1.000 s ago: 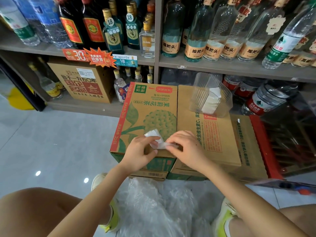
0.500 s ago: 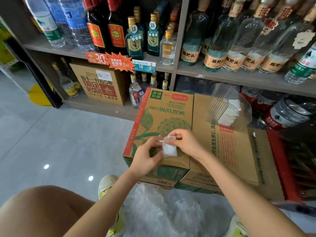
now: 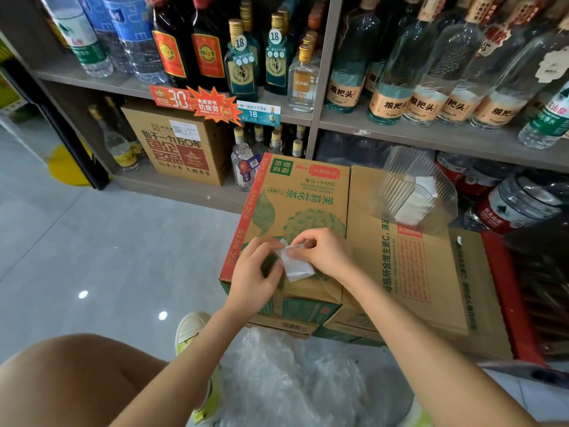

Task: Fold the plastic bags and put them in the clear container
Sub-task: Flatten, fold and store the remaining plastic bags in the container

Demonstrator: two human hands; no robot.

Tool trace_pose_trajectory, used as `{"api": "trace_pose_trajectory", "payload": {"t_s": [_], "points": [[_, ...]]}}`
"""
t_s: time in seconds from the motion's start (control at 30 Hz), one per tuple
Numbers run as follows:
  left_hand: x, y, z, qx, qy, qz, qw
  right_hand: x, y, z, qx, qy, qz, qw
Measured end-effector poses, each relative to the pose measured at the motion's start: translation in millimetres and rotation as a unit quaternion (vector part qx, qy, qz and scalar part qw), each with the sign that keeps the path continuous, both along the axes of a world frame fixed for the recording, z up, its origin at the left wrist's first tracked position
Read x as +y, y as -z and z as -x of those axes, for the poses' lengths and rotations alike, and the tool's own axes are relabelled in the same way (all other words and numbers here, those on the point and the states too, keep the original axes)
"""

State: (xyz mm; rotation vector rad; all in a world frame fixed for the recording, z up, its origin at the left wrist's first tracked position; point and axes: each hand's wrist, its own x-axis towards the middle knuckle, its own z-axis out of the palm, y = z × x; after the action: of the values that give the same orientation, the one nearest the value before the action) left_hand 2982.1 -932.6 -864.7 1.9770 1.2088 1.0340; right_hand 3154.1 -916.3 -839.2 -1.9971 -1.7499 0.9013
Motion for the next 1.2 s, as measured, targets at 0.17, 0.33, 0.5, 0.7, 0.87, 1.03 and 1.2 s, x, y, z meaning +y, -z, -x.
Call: {"api": "trace_pose_trajectory", "payload": {"t_s": [0.17, 0.33, 0.5, 0.7, 0.87, 1.03, 1.2], "points": [[0, 9, 0, 0.091, -0.065, -0.017, 0.994, -1, 1, 0, 0.017, 0.020, -0.007, 1.000], [4, 0, -10, 0.111, -0.065, 0.031, 0.991, -7, 5, -4, 0.102, 0.033, -0.036, 0.994], [2, -2, -15, 0.118, -0.056, 0.009, 0.991, -7, 3, -1, 0.045, 0.028, -0.035, 0.998], [-1, 1, -10, 0.141, -0.064, -0.057, 0.986, -10, 6, 1, -0.007, 0.026, -0.050, 0.998], [-9, 10, -4, 0.088, 0.050, -0.175, 0.979, -11, 5, 0, -0.009, 0.025, -0.053, 0.998], [-11, 19, 0, 0.144, 0.133, -0.157, 0.968, -7, 0, -2, 0.015, 0.017, -0.024, 0.999], [-6, 17, 2, 0.179, 0.163, -0.154, 0.958, -4, -6, -11, -0.077, 0.012, -0.046, 0.996]]}}
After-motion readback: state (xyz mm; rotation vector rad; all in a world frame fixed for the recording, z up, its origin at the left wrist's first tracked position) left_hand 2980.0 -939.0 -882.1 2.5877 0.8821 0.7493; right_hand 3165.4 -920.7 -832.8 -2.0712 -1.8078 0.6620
